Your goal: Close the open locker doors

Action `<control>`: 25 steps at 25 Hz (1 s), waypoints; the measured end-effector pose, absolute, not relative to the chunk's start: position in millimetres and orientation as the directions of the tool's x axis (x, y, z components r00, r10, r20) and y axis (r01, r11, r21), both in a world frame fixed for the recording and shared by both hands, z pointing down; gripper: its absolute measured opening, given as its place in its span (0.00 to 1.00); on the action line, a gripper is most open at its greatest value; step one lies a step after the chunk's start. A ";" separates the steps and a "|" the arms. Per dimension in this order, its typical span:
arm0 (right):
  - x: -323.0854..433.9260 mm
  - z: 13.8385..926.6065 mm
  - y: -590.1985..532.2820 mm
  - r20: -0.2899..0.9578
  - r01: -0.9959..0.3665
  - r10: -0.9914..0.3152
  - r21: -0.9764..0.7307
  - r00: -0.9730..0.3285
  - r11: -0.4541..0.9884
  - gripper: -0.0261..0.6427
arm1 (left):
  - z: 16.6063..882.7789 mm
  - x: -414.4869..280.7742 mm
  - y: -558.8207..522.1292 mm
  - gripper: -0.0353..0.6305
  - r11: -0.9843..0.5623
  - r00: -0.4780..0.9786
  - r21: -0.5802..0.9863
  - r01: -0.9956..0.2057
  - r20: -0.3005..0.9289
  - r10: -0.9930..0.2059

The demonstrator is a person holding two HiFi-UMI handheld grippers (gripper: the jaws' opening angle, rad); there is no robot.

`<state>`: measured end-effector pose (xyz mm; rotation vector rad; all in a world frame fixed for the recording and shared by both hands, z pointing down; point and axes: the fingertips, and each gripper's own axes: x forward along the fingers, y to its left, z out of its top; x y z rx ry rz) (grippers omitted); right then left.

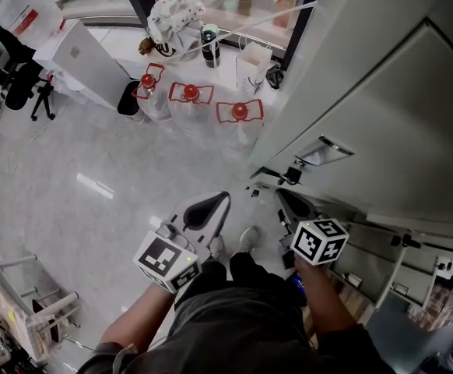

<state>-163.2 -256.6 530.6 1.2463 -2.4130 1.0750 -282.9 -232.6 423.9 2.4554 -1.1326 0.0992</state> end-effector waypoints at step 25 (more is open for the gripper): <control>-155.4 528.1 -275.6 0.492 -0.786 -0.629 -0.504 -0.602 0.358 0.09 | 417.5 -289.7 -238.5 0.06 -0.537 0.628 0.347 -0.769 0.251 -0.737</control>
